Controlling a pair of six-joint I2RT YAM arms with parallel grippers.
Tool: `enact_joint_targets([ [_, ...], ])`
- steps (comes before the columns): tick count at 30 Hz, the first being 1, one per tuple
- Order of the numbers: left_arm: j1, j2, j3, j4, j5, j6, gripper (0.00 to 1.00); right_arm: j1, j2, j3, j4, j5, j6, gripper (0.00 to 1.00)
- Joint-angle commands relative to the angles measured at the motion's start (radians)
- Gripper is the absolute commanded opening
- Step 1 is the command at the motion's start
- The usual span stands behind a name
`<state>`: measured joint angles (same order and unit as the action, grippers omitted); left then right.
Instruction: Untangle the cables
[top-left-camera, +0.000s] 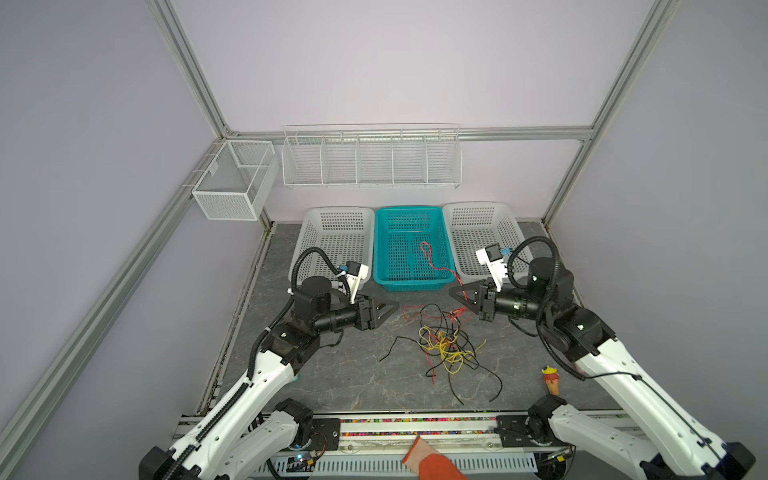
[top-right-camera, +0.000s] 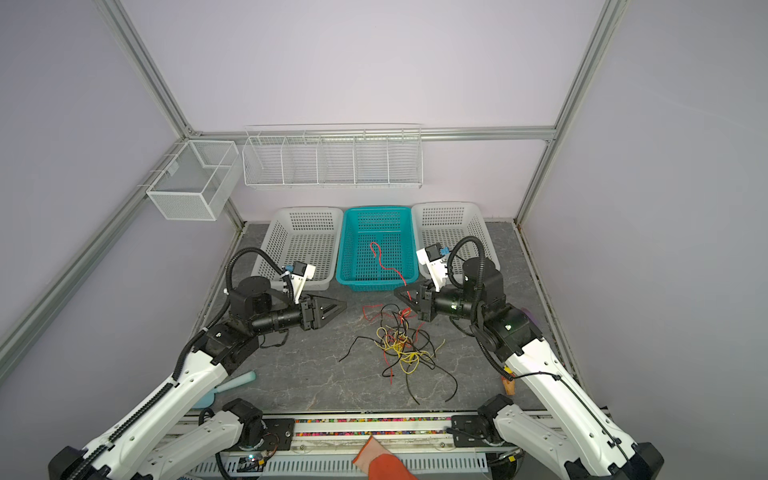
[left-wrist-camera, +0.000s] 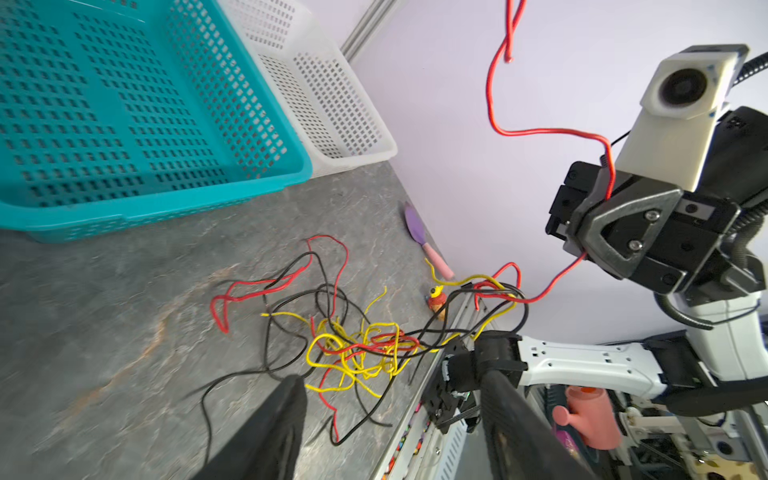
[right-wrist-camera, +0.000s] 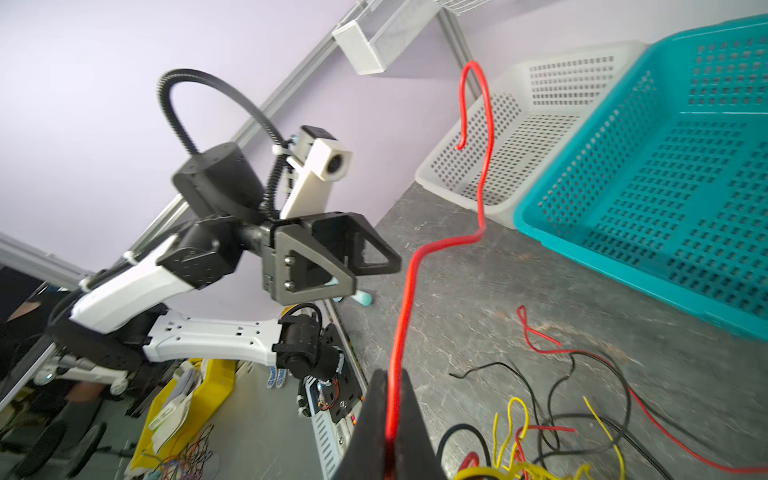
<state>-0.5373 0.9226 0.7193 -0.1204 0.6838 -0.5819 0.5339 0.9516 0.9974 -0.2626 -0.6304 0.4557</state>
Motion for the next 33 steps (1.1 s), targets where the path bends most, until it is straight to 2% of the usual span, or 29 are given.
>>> enact_joint_targets([
  [1, -0.064, 0.04, -0.042, 0.282, 0.074, -0.075, 0.68, 0.011, 0.041, 0.035, 0.144, -0.118, 0.016, 0.07],
  [4, -0.148, 0.068, -0.043, 0.342, 0.037, -0.04, 0.67, 0.019, 0.077, 0.044, 0.194, -0.149, 0.047, 0.07],
  [7, -0.186, 0.087, -0.065, 0.438, 0.024, -0.033, 0.67, 0.038, 0.099, 0.06, 0.216, -0.174, 0.06, 0.07],
  [11, -0.19, 0.108, -0.095, 0.527, 0.02, -0.024, 0.67, 0.065, 0.108, 0.078, 0.221, -0.188, 0.063, 0.07],
  [19, -0.196, 0.169, -0.09, 0.463, 0.002, 0.048, 0.63, 0.102, 0.117, 0.09, 0.237, -0.199, 0.071, 0.07],
  [24, -0.202, 0.183, -0.095, 0.513, -0.002, 0.033, 0.61, 0.124, 0.124, 0.087, 0.255, -0.201, 0.078, 0.07],
  [29, -0.205, 0.213, -0.099, 0.568, 0.014, 0.006, 0.55, 0.136, 0.135, 0.088, 0.267, -0.195, 0.084, 0.06],
  [33, -0.213, 0.241, -0.121, 0.651, 0.034, -0.04, 0.56, 0.138, 0.145, 0.084, 0.273, -0.193, 0.084, 0.07],
])
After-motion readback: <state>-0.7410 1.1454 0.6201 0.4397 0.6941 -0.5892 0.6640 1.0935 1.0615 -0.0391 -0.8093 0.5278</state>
